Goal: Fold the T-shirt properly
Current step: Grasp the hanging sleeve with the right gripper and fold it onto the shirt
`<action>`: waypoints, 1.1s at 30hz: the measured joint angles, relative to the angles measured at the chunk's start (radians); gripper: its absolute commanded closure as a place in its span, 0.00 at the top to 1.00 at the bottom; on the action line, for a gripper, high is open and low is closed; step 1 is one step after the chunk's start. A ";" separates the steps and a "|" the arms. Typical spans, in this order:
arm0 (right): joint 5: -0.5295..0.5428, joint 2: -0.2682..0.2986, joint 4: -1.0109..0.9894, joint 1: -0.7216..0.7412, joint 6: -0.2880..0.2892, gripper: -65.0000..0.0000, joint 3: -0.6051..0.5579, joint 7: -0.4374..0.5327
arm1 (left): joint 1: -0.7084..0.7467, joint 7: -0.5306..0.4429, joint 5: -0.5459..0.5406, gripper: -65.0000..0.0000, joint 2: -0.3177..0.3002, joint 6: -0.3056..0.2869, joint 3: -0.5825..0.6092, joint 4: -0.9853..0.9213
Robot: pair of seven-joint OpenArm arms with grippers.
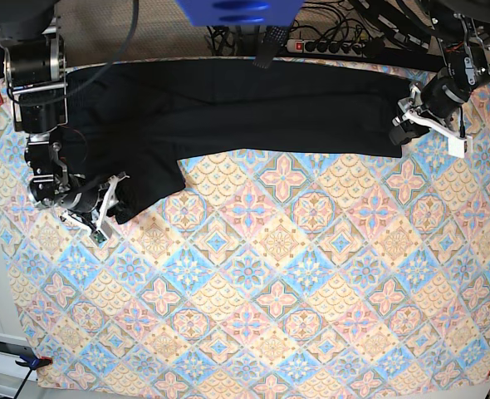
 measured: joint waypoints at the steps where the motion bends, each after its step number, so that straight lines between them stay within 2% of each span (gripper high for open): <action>1: 0.005 0.000 0.000 0.000 0.000 0.14 -0.011 0.006 | 0.000 0.000 0.000 0.33 0.000 0.000 0.000 0.000; 6: 0.004 0.003 0.008 0.002 0.000 0.00 -0.023 0.003 | 0.000 0.000 0.000 0.33 0.000 0.000 0.000 0.000; 10: 0.000 0.005 0.048 -0.008 0.002 0.01 -0.018 -0.021 | 0.000 0.000 0.000 0.33 0.000 0.000 0.000 0.000; 13: -0.002 0.008 0.150 -0.078 0.016 0.01 0.077 -0.044 | 0.000 0.000 0.000 0.33 0.000 -0.004 0.000 0.000; 16: -0.022 0.017 0.286 -0.157 0.015 0.01 0.183 -0.166 | 0.000 0.000 0.000 0.33 -0.002 -0.004 0.000 0.000; 27: -0.009 0.012 0.811 -0.476 0.018 0.01 0.496 -0.409 | -0.005 0.002 0.004 0.33 0.000 -0.003 0.002 0.000; 33: 0.005 0.012 1.051 -0.675 0.020 0.01 0.590 -0.449 | -0.005 0.000 0.003 0.33 -0.003 -0.004 0.002 0.000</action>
